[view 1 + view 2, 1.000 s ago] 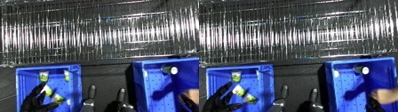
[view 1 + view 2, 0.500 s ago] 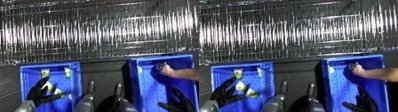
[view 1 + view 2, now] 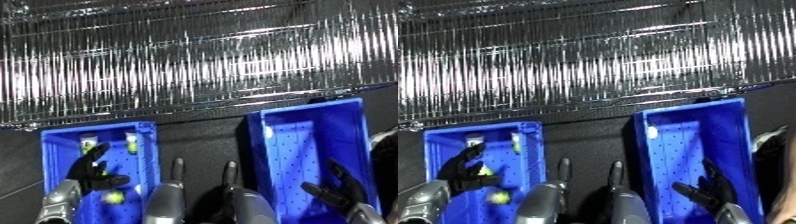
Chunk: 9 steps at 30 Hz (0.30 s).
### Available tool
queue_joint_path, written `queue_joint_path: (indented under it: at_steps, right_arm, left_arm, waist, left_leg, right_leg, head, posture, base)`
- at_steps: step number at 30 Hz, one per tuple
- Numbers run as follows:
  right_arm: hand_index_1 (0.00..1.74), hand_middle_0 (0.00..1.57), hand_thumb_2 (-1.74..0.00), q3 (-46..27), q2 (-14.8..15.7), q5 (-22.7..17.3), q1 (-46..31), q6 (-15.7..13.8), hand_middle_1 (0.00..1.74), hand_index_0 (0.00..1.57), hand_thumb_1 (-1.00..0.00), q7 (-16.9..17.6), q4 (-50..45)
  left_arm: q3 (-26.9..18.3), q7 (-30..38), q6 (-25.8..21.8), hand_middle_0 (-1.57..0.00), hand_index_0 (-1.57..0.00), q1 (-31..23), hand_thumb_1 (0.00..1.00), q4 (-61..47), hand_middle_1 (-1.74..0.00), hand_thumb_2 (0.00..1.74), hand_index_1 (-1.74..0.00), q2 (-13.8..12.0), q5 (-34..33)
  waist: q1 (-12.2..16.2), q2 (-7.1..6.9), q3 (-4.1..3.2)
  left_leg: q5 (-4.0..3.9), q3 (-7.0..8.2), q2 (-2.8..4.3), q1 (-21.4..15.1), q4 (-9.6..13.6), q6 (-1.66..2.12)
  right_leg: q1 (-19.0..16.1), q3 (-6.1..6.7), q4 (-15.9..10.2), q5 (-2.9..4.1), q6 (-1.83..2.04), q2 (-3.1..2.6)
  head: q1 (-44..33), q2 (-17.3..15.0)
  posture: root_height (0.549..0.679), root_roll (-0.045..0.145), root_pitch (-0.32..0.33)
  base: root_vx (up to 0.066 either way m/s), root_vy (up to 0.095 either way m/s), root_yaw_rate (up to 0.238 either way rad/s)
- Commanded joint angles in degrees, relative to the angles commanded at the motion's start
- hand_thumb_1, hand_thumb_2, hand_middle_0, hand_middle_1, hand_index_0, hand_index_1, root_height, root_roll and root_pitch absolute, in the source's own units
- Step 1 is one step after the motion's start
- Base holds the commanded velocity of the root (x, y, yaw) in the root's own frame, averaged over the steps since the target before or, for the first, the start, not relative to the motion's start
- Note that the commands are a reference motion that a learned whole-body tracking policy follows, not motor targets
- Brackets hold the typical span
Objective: Pick up the object and place it into the box
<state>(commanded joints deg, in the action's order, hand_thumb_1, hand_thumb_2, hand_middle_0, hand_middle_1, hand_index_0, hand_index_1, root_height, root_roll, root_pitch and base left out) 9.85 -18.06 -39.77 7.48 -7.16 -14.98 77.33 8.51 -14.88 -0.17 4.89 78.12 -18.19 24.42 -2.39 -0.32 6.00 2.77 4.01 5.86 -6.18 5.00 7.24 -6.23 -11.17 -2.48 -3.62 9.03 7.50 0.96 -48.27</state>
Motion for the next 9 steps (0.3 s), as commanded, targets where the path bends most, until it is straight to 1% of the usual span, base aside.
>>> queue_joint_path:
  at_steps: [3,5,9]
  right_arm:
    - [0.00,0.00,0.00,-0.35,0.14,0.83,-0.71,0.02,0.00,0.00,0.00,-0.58,0.49]
    - [0.00,0.00,0.00,-0.44,0.25,1.28,-1.03,0.07,0.00,0.00,0.00,-0.78,0.63]
    - [0.00,0.00,0.00,-0.68,0.41,2.11,-1.47,-0.20,0.00,0.00,0.00,-1.36,1.26]
  left_arm:
    - [-0.55,-0.10,0.65,0.00,0.00,-0.40,0.00,0.37,0.00,0.00,0.00,-0.11,-0.39]
    - [-0.88,-0.21,0.86,0.00,0.00,-0.69,0.00,0.62,0.00,0.00,0.00,-0.16,-0.65]
    - [-1.59,-0.30,1.07,0.00,0.00,-1.26,0.00,1.39,0.00,0.00,0.00,-0.09,-1.18]
  waist:
    - [0.22,-0.09,-0.81]
    - [0.29,-0.12,-1.05]
    - [0.36,-0.09,-1.41]
  left_leg:
    - [0.25,0.45,0.43,-0.59,0.00,0.08]
    - [0.41,0.54,0.49,-0.90,0.00,-0.03]
    - [0.77,0.60,0.60,-1.36,0.00,-0.24]
  right_leg:
    - [-0.67,0.07,-0.29,-0.10,0.12,0.15]
    - [-0.89,0.19,-0.19,-0.28,0.09,0.18]
    - [-1.33,0.29,-0.27,-0.48,0.06,0.22]
  head:
    - [-0.47,-0.27]
    - [-1.13,-1.00]
    - [-1.01,-1.30]
  posture:
    - [0.673,0.024,-0.012]
    - [0.673,0.023,-0.015]
    - [0.673,0.023,-0.018]
  base:
    - [0.079,0.010,-0.051]
    - [0.069,0.004,-0.035]
    - [0.072,0.001,-0.022]
